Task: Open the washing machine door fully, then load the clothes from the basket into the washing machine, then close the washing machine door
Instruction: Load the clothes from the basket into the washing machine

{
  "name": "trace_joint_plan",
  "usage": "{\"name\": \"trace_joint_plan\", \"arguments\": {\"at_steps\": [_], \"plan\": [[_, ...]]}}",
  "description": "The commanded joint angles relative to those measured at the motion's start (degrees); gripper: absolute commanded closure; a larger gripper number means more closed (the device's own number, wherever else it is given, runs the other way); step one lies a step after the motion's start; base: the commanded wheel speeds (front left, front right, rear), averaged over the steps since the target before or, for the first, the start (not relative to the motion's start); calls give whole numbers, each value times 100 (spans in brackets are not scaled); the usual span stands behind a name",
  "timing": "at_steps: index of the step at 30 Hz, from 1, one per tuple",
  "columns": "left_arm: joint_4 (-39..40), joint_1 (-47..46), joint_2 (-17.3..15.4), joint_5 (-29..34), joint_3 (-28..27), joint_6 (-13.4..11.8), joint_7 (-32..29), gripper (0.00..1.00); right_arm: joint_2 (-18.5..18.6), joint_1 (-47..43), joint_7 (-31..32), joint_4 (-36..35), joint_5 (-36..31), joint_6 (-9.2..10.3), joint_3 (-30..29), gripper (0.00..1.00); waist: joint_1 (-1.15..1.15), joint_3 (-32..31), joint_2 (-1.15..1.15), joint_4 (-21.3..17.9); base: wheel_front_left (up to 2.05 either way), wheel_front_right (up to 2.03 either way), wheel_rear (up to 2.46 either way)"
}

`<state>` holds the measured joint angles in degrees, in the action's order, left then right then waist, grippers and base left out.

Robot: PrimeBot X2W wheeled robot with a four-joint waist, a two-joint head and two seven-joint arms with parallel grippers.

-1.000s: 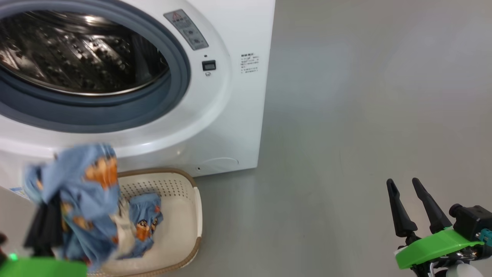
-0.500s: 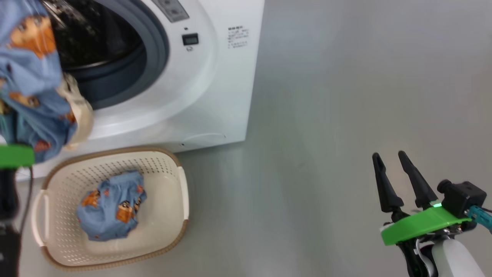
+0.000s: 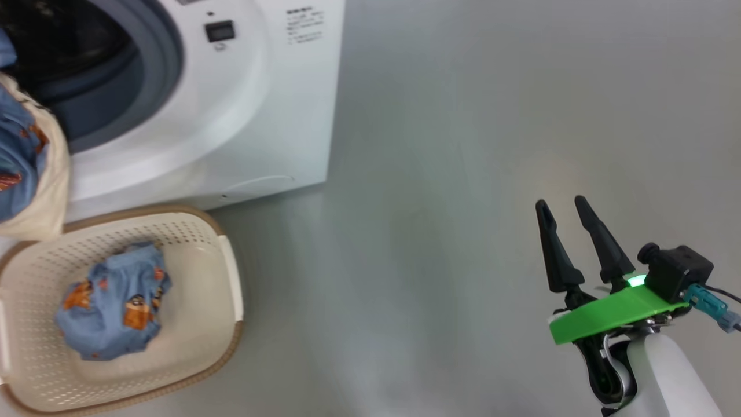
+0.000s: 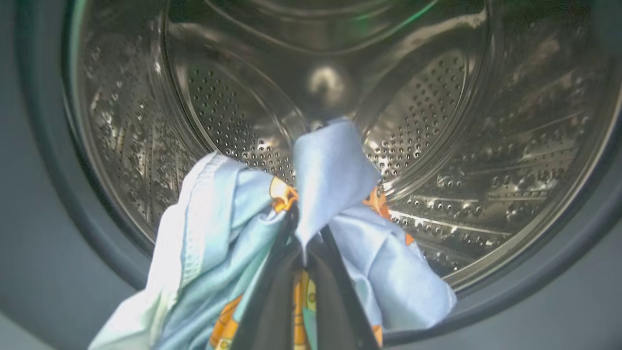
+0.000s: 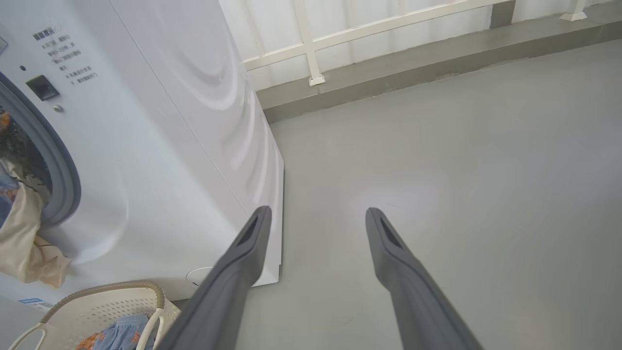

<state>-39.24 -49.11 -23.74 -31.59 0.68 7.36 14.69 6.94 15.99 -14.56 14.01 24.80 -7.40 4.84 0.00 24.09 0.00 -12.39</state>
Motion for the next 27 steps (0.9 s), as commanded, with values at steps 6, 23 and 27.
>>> {"name": "trace_joint_plan", "arguments": {"at_steps": [6, 23, 27], "plan": [[-799, -815, -535, -138, 434, 13, 30, 100, -102, 115, -44, -193, -46, -9, 118, 0, 0, 484, 0, -321, 0, 0, 0], [371, -2214, -807, 817, -100, 13, 30, 100, -301, 421, -44, -315, -84, -9, 190, 0, 0, 1110, 0, -554, 0, 0, 0], [226, -1832, -615, 1066, -239, 13, 30, 100, -331, 457, -44, -296, -83, -9, 213, 0, 0, 1100, 0, -544, 0, 0, 0]]}}
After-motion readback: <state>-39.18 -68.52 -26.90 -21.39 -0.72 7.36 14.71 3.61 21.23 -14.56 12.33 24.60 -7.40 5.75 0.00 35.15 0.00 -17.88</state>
